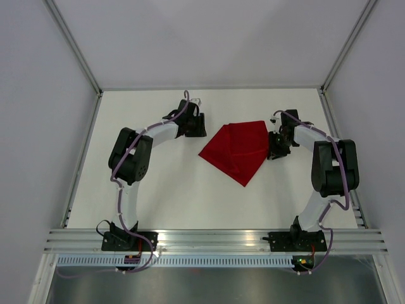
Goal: Fold the napkin, place the utensils inside, and roll it up
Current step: Fold the napkin
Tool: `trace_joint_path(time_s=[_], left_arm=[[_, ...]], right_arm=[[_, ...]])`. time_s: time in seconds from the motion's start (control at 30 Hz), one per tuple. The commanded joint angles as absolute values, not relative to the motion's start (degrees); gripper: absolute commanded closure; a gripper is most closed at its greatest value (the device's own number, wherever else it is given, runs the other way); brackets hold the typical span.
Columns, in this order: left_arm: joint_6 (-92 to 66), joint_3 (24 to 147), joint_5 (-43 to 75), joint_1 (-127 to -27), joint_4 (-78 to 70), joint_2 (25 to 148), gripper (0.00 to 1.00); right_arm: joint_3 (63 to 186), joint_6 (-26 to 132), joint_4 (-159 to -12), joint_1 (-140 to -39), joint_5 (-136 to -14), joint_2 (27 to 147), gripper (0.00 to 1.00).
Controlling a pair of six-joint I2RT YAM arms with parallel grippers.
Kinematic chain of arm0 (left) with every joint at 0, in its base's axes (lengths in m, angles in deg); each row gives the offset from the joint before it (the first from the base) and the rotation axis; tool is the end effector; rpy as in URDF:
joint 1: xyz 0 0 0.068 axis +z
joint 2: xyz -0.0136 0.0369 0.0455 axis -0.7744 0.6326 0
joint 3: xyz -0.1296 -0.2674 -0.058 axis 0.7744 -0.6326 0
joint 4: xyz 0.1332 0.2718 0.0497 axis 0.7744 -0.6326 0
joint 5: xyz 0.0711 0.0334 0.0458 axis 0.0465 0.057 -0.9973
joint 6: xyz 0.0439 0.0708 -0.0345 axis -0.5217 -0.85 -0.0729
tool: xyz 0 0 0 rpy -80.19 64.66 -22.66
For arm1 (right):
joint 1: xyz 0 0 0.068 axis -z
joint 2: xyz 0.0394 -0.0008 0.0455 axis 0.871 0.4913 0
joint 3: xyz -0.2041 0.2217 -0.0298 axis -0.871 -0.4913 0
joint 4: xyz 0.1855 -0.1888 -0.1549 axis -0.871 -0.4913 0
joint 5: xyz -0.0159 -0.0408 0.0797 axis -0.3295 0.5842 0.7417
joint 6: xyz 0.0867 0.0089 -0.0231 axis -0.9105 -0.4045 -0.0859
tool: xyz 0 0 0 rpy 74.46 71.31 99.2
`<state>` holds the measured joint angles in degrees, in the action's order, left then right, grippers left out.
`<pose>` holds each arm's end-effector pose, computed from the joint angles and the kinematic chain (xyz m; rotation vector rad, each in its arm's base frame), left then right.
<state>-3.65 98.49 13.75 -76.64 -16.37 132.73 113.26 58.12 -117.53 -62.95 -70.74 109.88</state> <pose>0.4924 -0.2484 0.1288 0.1596 2.4309 -0.5046 0.4022 0.0333 0.1146 -0.0602 2.8198 0.3101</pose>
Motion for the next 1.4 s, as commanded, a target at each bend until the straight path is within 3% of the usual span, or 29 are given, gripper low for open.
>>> trace_joint_path(time_s=[0.0,0.77,1.13,1.37], left_arm=[[0.1,99.8,13.0,-76.7,-17.8,132.8,0.49],[12.8,72.9,10.1,-79.5,-6.6,120.0,0.53],[11.2,69.0,7.9,-79.1,-6.9,112.3,0.48],[7.8,72.6,5.3,-78.2,-11.5,107.1,0.45]], right_arm=[[113.9,57.0,-117.3,-62.9,-70.1,113.4,0.69],[136.0,57.5,-120.6,-68.6,-69.4,130.1,0.7],[141.4,54.7,-121.7,-70.2,-69.5,132.8,0.7],[138.9,56.7,-120.7,-68.5,-71.8,125.0,0.66]])
